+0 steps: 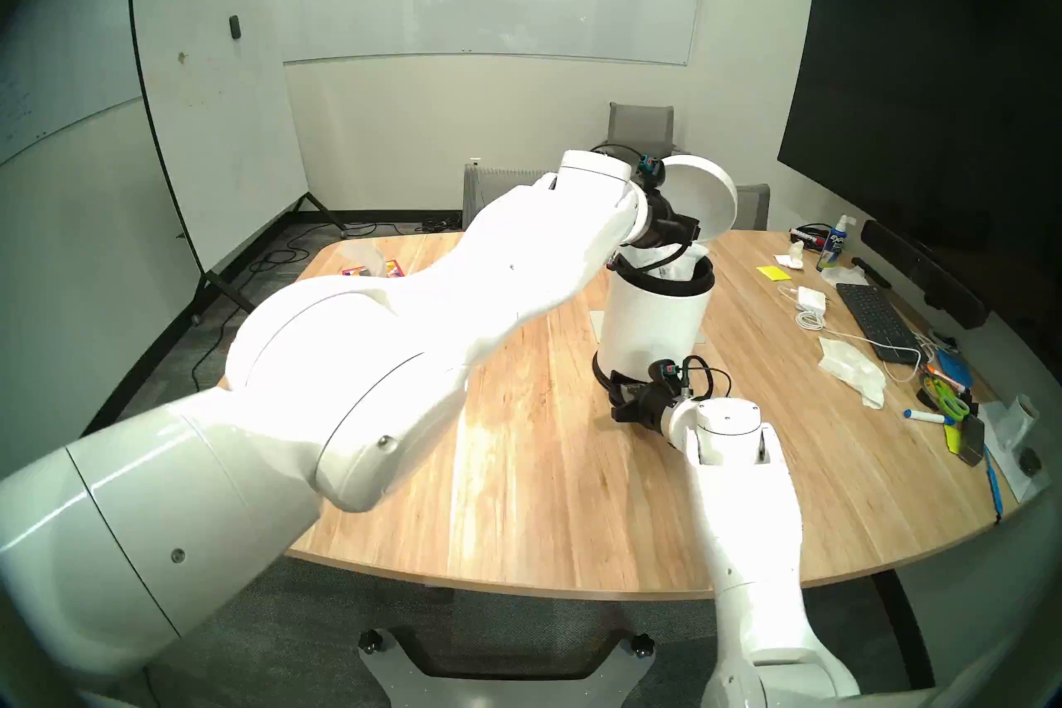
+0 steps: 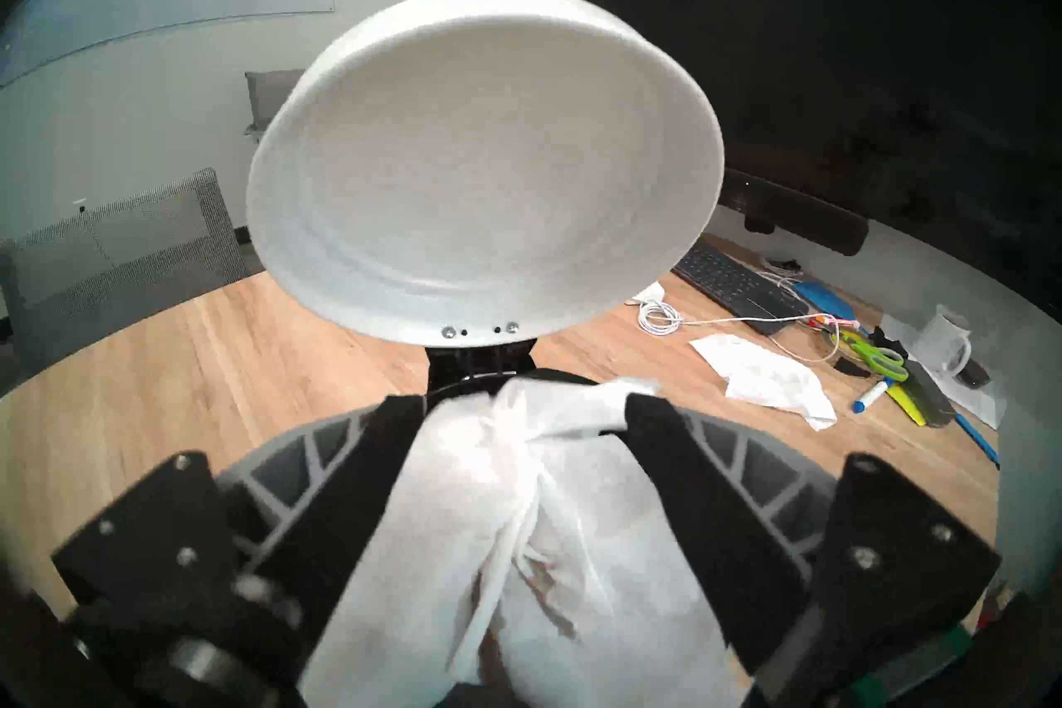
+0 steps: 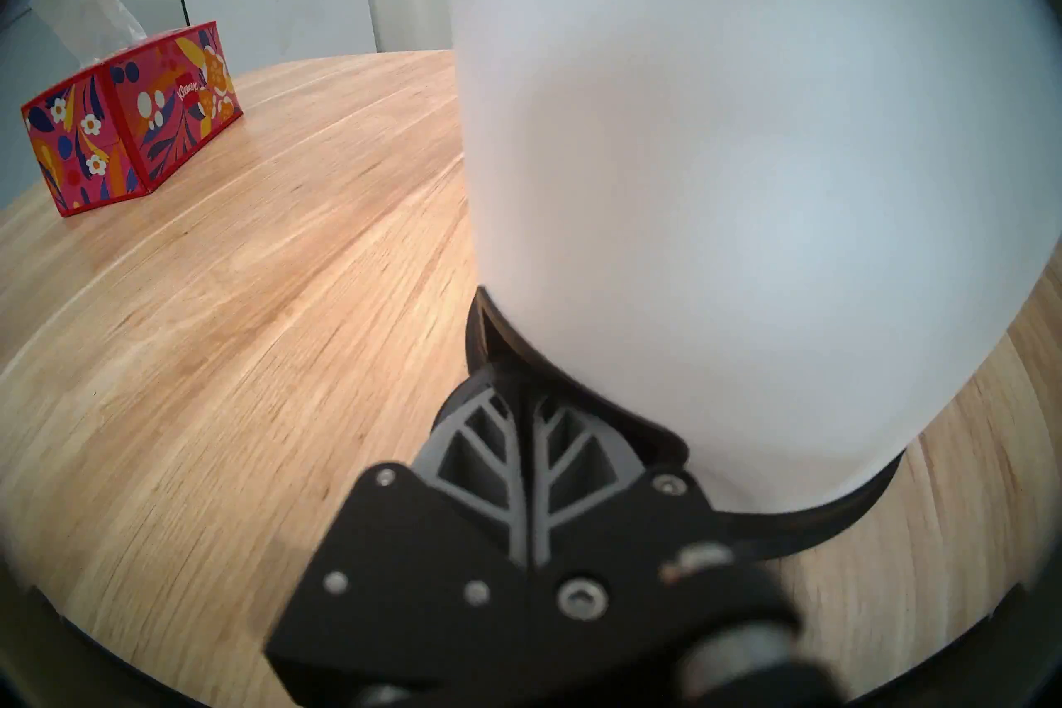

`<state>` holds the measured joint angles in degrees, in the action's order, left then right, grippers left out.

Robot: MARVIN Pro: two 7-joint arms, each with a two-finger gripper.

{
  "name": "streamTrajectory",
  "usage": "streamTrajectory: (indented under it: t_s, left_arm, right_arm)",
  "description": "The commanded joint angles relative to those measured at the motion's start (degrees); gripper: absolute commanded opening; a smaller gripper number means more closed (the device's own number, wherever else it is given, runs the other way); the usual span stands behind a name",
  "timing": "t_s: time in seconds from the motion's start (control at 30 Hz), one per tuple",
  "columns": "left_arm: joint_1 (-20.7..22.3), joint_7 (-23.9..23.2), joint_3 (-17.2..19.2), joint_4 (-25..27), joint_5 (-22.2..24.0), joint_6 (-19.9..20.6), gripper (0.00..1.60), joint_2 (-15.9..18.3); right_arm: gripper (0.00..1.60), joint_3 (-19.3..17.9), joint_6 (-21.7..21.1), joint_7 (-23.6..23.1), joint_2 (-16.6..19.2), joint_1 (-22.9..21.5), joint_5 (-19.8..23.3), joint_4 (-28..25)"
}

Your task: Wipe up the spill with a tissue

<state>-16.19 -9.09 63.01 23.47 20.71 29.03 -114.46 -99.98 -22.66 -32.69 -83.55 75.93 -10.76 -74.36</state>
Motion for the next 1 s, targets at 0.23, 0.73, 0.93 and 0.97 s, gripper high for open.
streamTrajectory:
  t_s: [0.23,0.73,0.93,0.97]
  left_arm:
    - [4.4,-1.7,1.1,2.3,2.6,0.9,1.03,-0.5]
    - [-1.0,-9.2,-3.3,13.9,1.4,12.4,0.0,4.7]
    - [-3.1,-11.2,-4.5,17.7,0.7,15.6,0.0,8.3]
    - [-3.7,-11.6,-4.7,19.1,0.6,16.2,0.0,9.0]
  right_arm:
    - [0.0,0.2,-0.7,-0.1,0.1,1.4,-0.3,1.6]
    - [0.0,0.2,-0.7,-0.1,0.1,1.4,-0.3,1.6]
    - [0.0,0.1,-0.6,0.0,0.0,1.4,-0.3,1.4]
    - [0.0,0.1,-0.6,0.0,0.0,1.4,-0.3,1.4]
